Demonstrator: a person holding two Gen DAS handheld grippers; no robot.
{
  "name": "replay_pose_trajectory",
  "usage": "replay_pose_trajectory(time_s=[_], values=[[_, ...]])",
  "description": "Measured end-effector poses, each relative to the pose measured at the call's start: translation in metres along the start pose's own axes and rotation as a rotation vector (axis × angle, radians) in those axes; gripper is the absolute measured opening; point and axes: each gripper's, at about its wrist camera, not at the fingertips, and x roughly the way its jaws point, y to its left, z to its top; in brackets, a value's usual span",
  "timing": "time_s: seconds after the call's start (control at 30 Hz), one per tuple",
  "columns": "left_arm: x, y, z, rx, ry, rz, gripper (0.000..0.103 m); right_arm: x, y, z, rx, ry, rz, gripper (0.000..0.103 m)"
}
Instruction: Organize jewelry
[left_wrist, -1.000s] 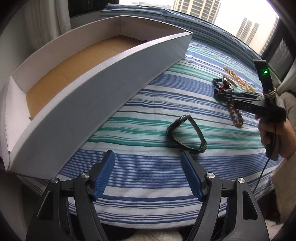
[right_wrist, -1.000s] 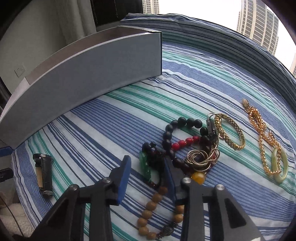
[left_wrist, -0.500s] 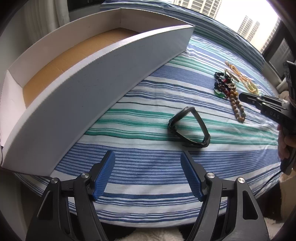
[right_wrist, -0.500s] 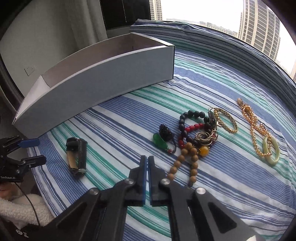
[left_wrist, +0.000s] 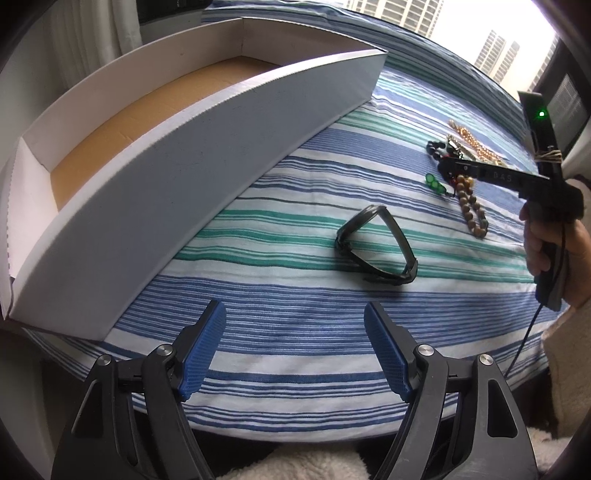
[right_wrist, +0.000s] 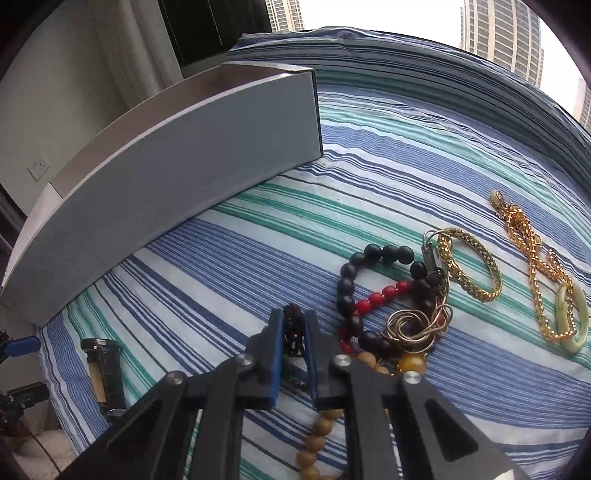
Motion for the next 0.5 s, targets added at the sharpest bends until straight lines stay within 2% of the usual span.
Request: replay_pose_trajectory(time_s=[0.13,0.27,0.4,0.5], values=[[0.008,-0.007,0.000,0.019,0.015,-0.007,0.079,-0.054,0.001,-0.014,0.092,-0.062,0.110,0.011],[0.017,-0.009,0.000,0.019,0.034,-0.027,0.079,-0.095,-0.004,-0.043,0.237,-0.068,0.196,0.011],[0.027,-0.006,0.003,-0.010,0.063,-0.064,0.079,-0.117,-0.003,-0.083,0.278,-0.055,0.149,0.011],[0.034,-0.010,0.008,-0.013,0.076,-0.083,0.079,-0.119,-0.002,-0.111,0.268,-0.011,0.045,0.013]])
